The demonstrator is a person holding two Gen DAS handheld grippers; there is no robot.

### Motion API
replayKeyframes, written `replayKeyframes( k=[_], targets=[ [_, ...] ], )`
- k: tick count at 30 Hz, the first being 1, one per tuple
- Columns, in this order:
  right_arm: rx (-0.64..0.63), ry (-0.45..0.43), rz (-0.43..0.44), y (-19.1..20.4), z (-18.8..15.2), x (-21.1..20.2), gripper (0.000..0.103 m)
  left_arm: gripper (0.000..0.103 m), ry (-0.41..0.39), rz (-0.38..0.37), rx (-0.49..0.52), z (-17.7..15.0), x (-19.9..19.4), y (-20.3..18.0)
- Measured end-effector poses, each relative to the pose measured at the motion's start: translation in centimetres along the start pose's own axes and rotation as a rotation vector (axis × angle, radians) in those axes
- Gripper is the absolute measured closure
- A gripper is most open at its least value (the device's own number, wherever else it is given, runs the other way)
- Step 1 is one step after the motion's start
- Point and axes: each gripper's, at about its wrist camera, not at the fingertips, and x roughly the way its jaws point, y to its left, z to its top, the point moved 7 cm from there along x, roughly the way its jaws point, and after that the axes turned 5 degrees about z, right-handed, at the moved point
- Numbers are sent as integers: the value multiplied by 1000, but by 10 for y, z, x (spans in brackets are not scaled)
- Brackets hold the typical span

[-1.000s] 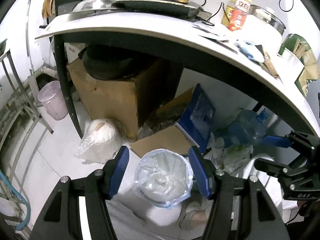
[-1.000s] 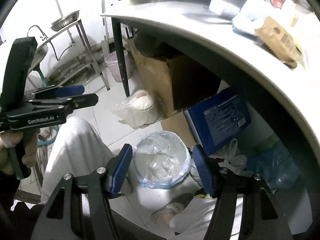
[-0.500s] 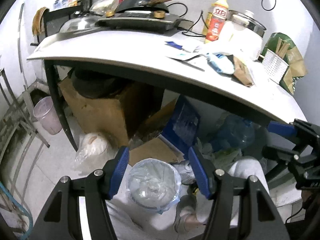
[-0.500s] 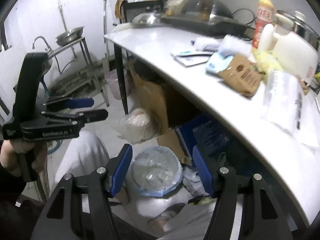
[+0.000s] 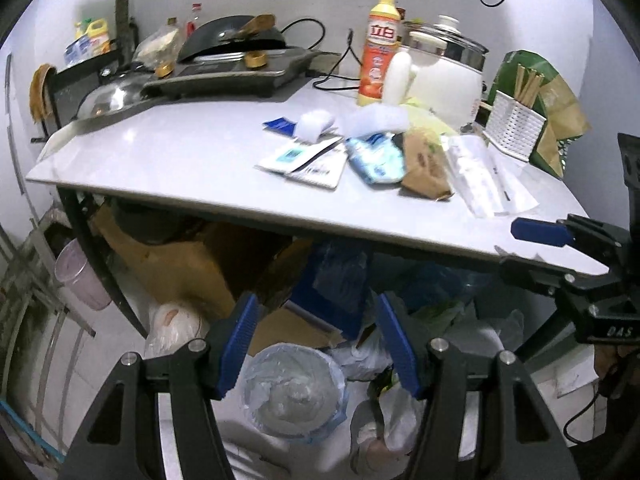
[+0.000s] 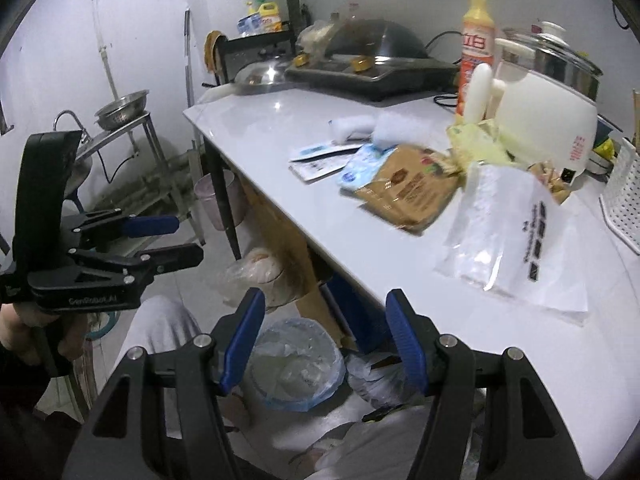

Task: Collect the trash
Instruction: 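Raise both open grippers back up to the counter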

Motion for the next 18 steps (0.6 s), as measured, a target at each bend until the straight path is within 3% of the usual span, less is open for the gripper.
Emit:
replayKeyframes(
  k=[7,18],
  targets=[
    [40,-49,-31,-34,17,-17,42,41,-18,-14,53,25,2,-28],
    [134,-81,-120,-109,13,-41,41,41,-28,-39,116,54,16,-69]
  ],
)
